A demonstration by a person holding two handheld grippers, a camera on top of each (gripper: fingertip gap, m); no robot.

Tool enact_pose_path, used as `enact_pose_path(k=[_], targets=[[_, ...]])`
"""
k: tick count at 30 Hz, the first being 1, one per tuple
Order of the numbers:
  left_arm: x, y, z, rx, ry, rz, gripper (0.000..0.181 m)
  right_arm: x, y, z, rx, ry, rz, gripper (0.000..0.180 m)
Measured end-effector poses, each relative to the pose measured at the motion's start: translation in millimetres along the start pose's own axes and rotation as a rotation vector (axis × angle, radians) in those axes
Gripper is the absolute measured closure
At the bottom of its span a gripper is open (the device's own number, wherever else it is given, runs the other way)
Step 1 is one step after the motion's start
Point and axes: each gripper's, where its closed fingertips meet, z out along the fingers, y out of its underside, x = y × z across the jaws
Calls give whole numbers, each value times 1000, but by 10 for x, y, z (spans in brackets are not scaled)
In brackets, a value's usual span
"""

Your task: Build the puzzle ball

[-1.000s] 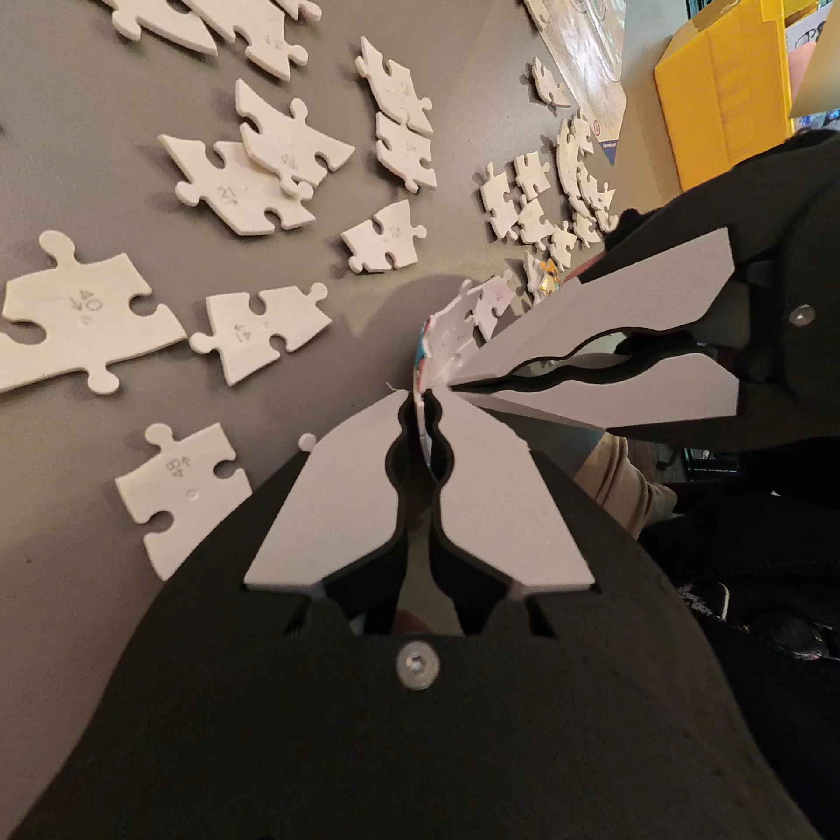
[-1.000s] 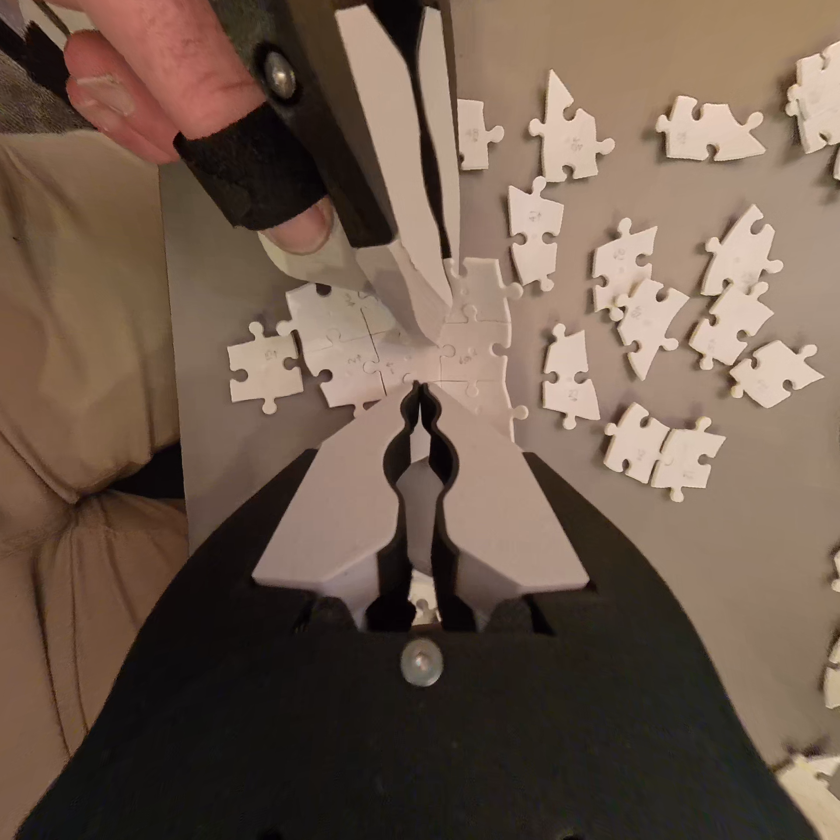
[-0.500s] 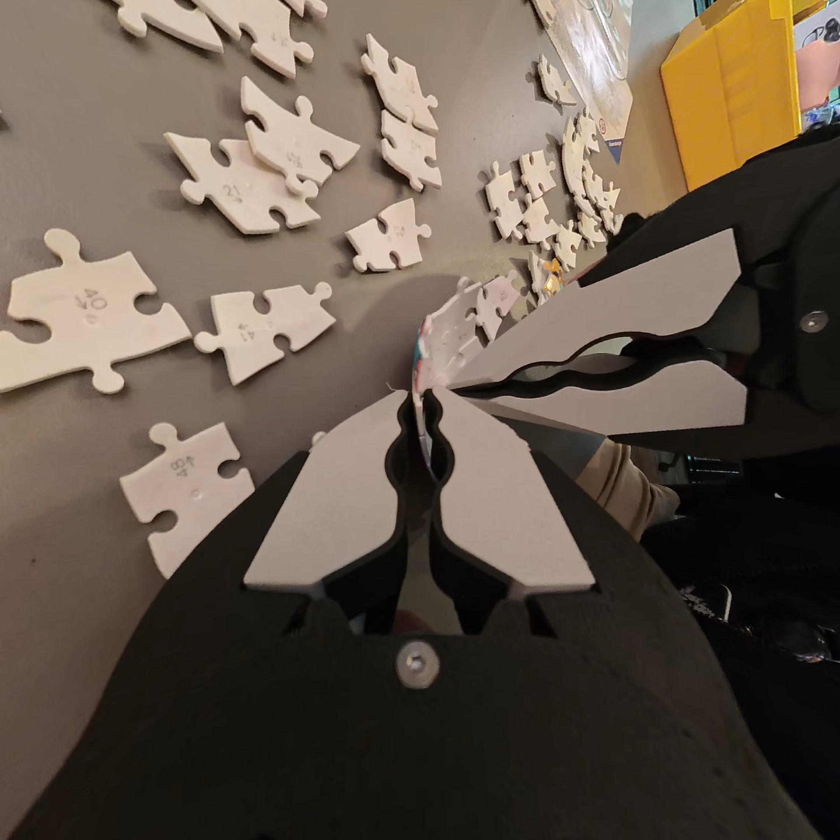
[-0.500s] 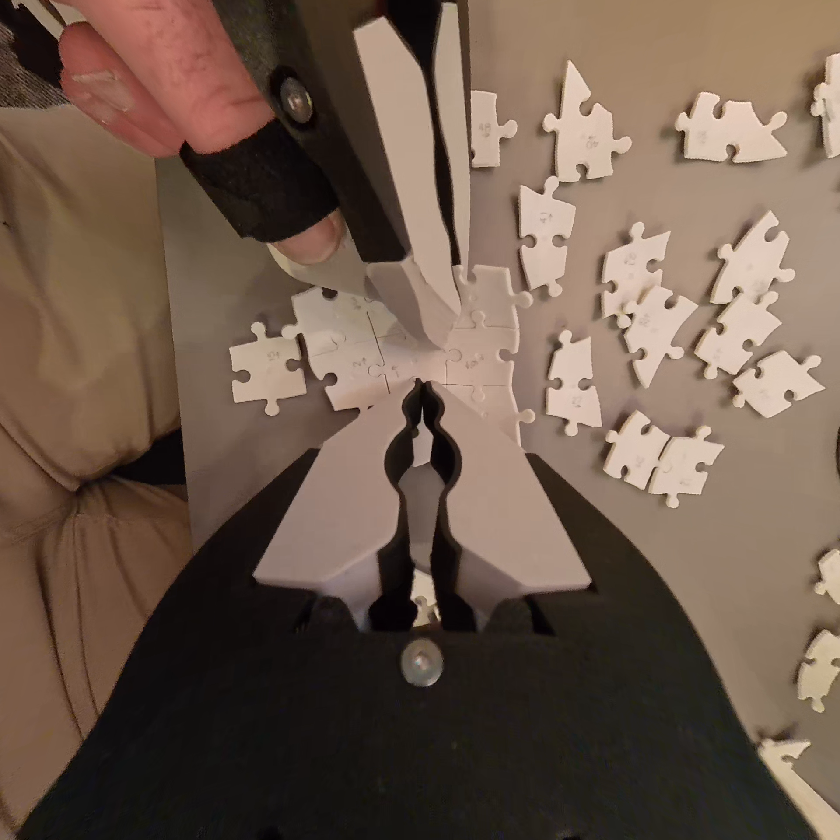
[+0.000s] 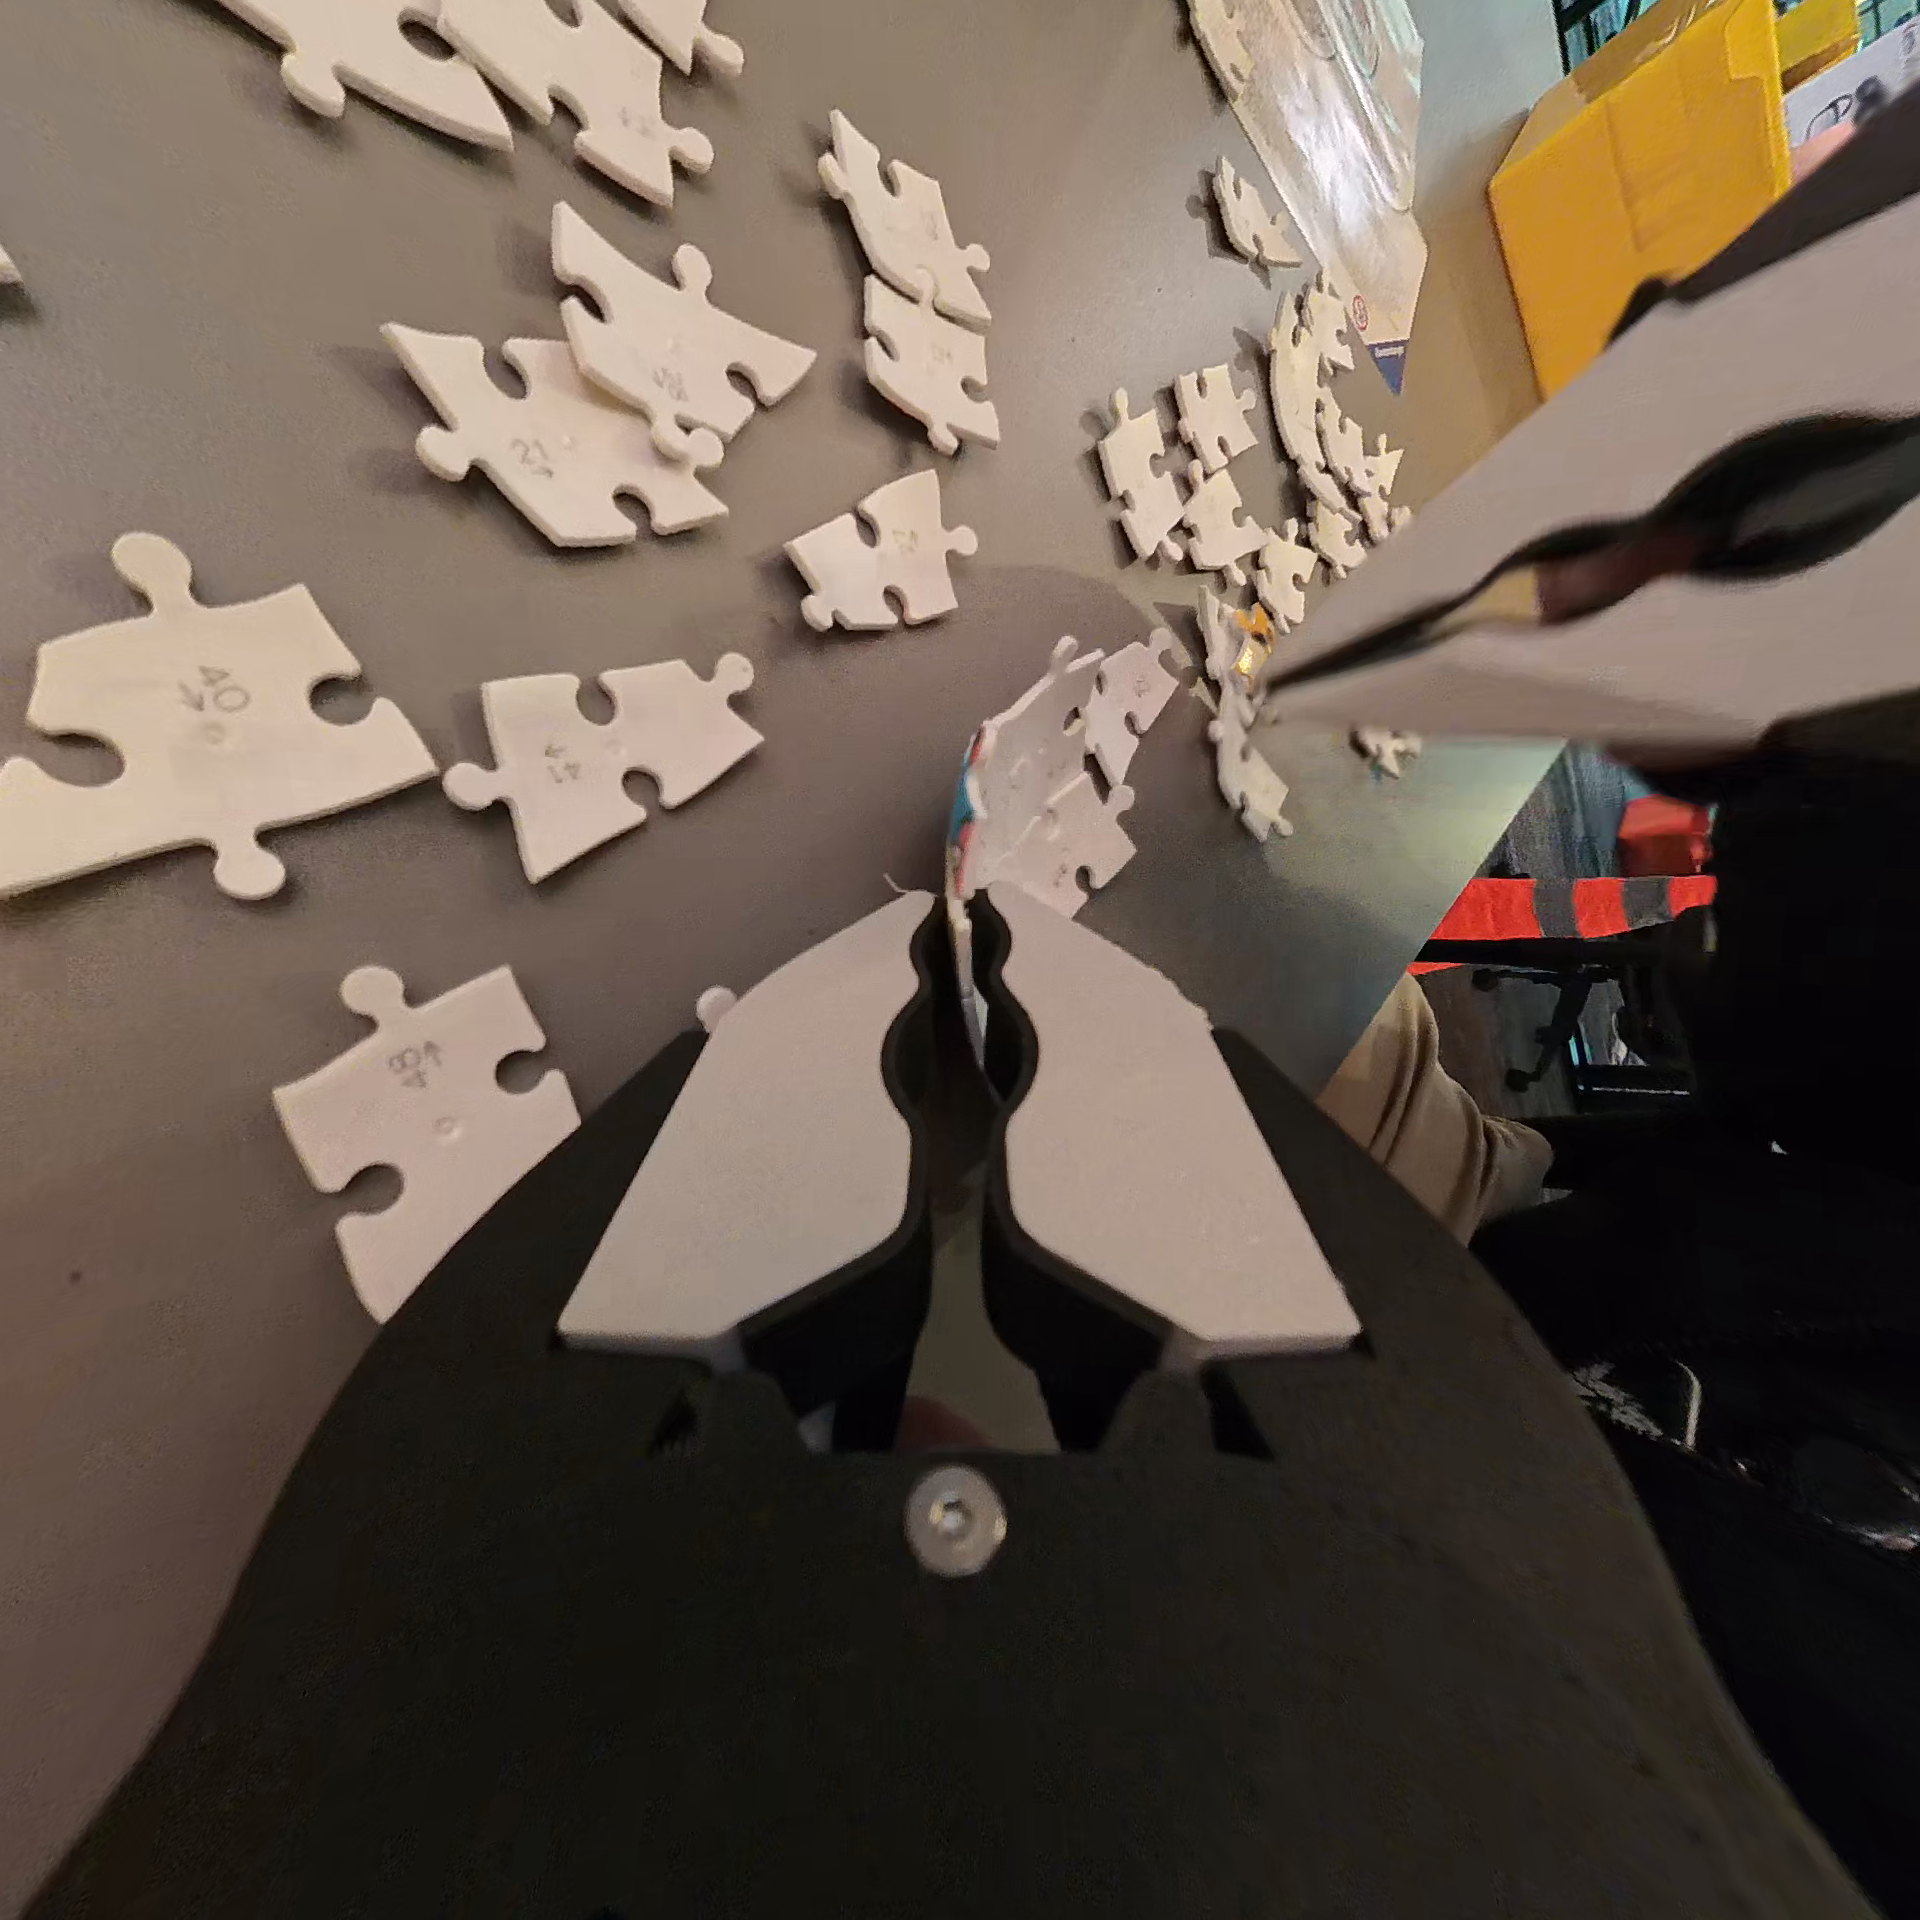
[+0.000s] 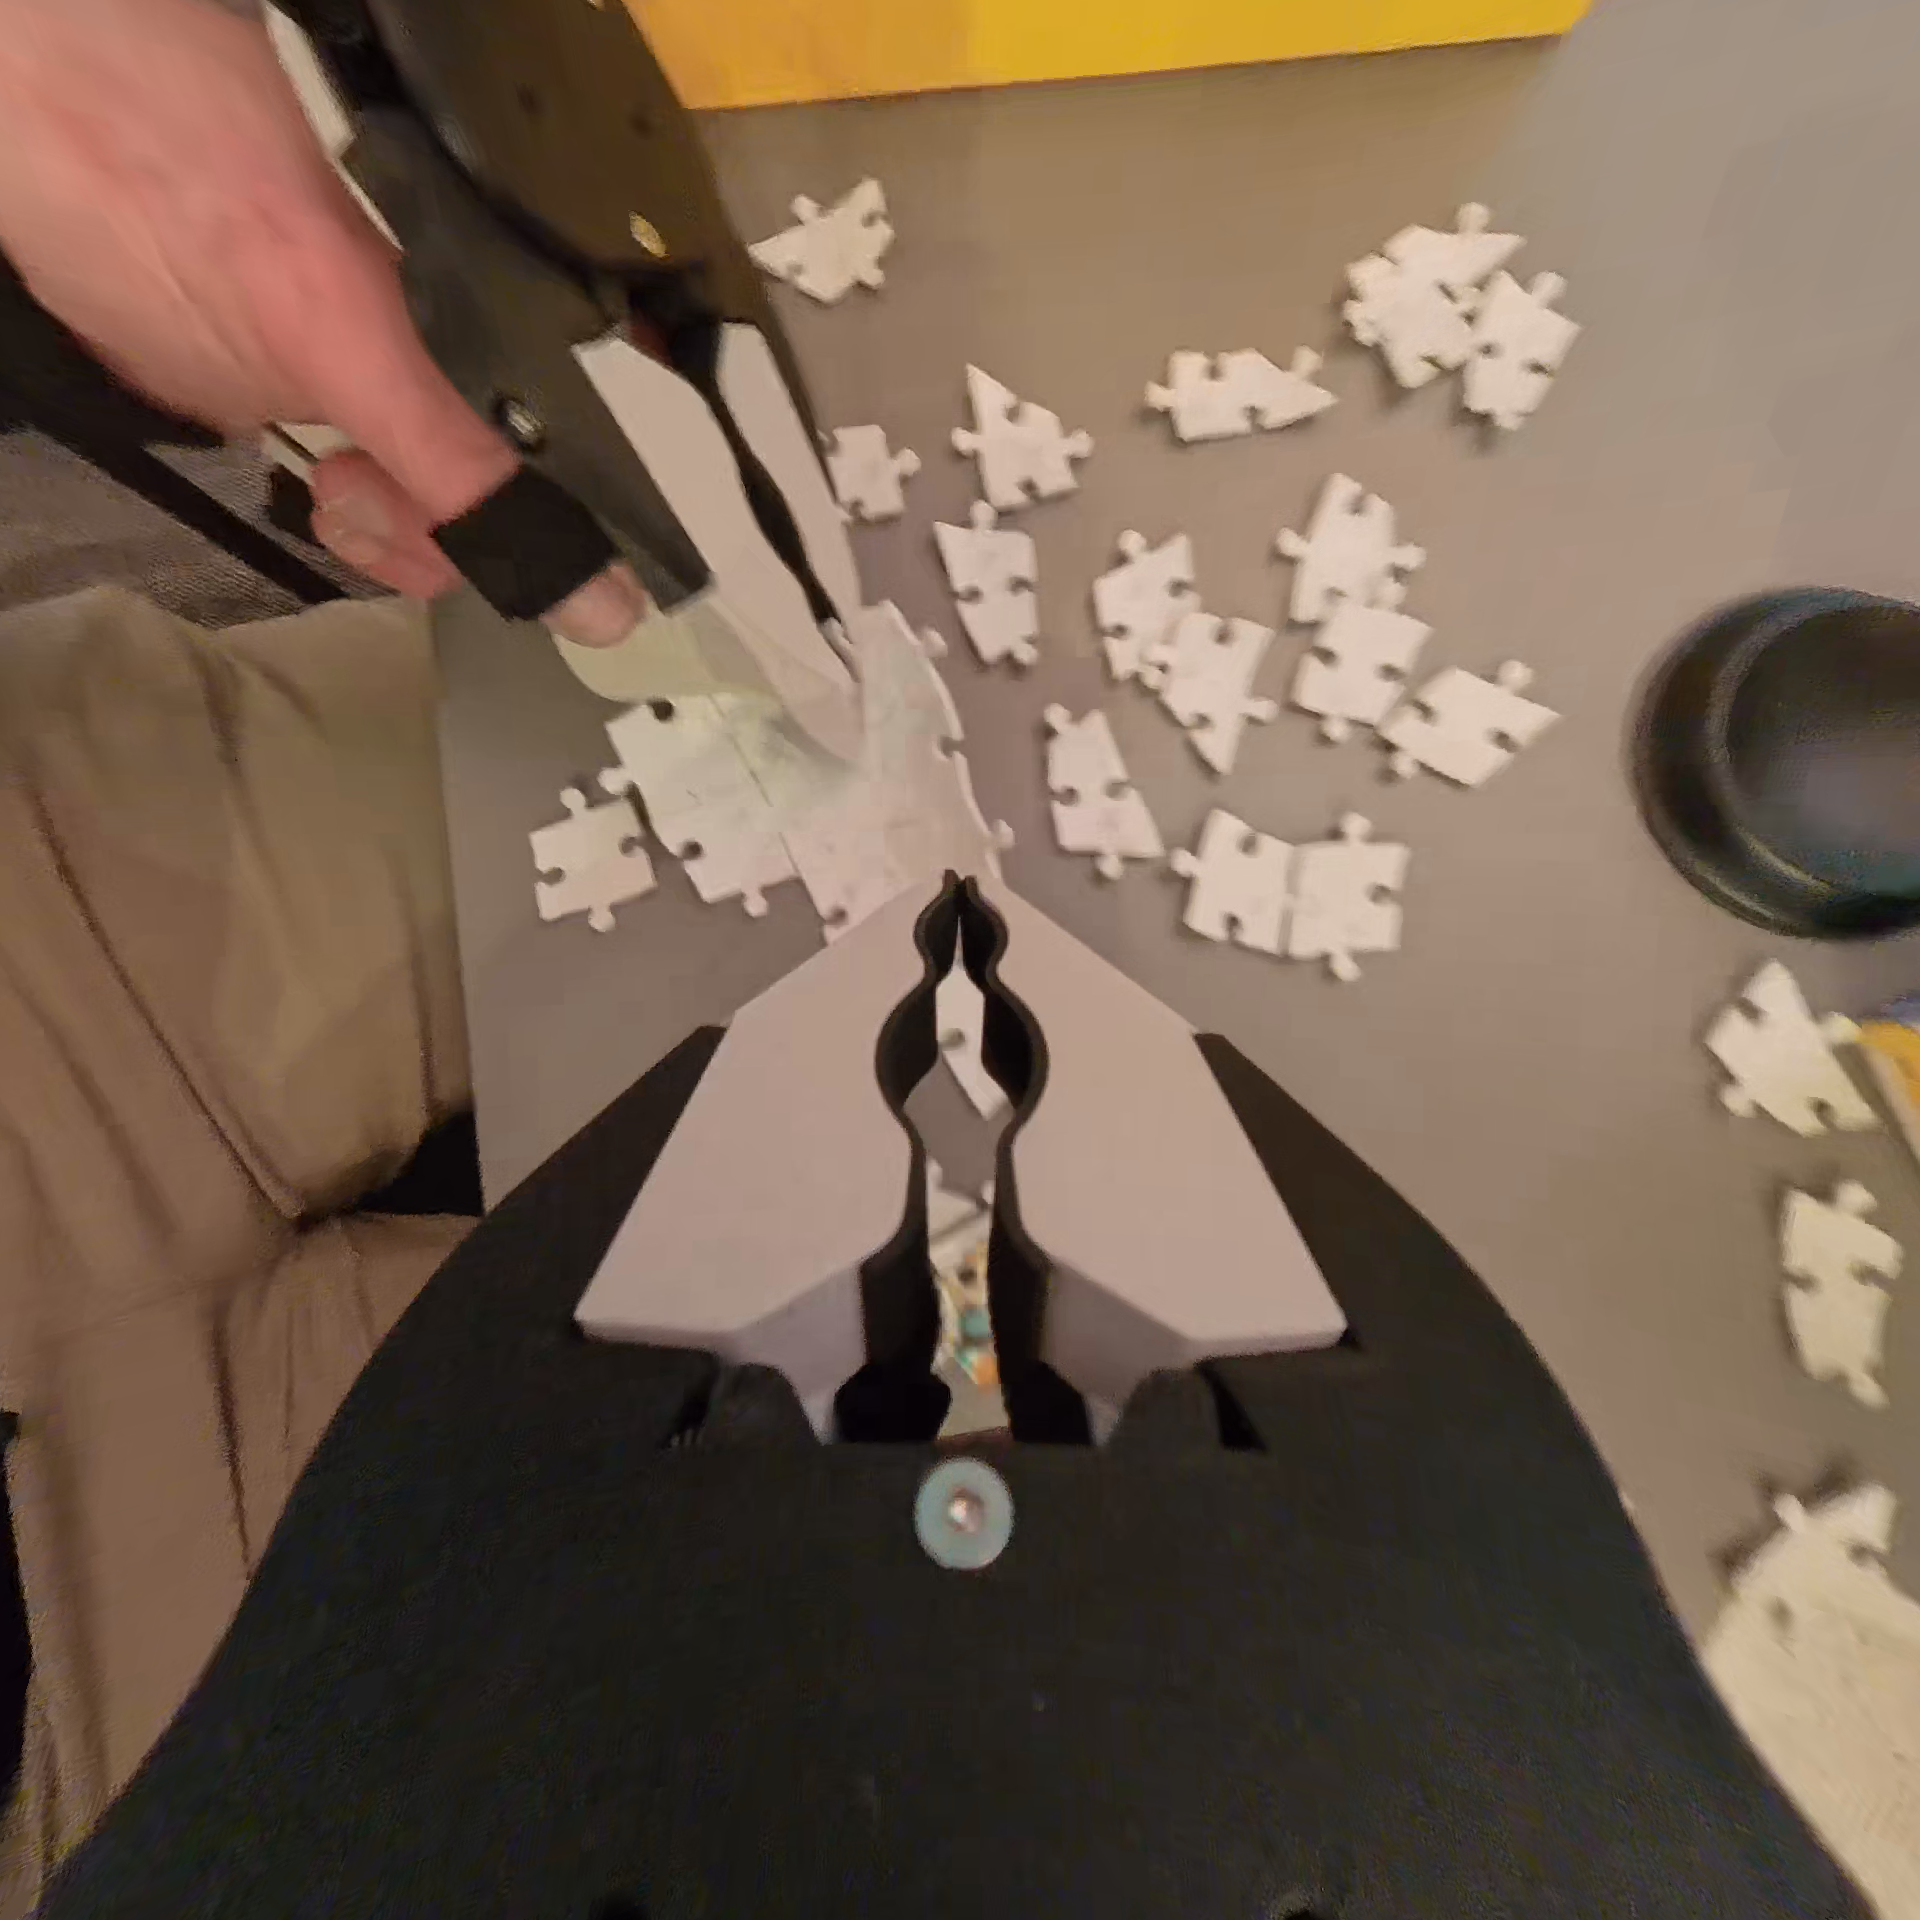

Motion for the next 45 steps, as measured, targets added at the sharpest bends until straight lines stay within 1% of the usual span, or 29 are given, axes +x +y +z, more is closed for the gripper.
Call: enact_pose_path(k=[3,5,8,11,14,17,22,24,27,33,40,42,44,45], targets=[[5,-16,1,11,5,5,177,102,181,-148,-14,18,13,180],[6,-18,0,14,7,5,177,105,329,-182,-40,29,19,180],[3,-28,-4,22,6,4,177,67,435,-196,-48,27,30,180],[8,-35,-1,26,6,10,177,-28,383,-86,-30,1,33,180],[32,-68,-6,53,17,18,178,-11,331,70,1,15,103,166],[110,-149,-62,117,65,39,178,-16,281,110,100,-91,252,156],[218,-270,-143,193,130,59,178,-26,81,21,263,-244,387,157],[254,-291,-143,207,141,75,178,-11,35,13,297,-268,417,165],[301,-312,-141,221,151,86,178,10,11,14,322,-289,457,176],[338,-352,-160,248,161,95,178,13,-17,-23,353,-332,501,179],[346,-386,-181,276,168,91,178,33,-59,-50,386,-347,537,179],[358,-411,-199,293,180,84,178,53,-97,-93,422,-349,545,169],[365,-425,-210,303,184,86,178,20,-97,-104,415,-368,537,164],[375,-424,-209,303,188,86,178,4,-93,-94,410,-375,537,165]])
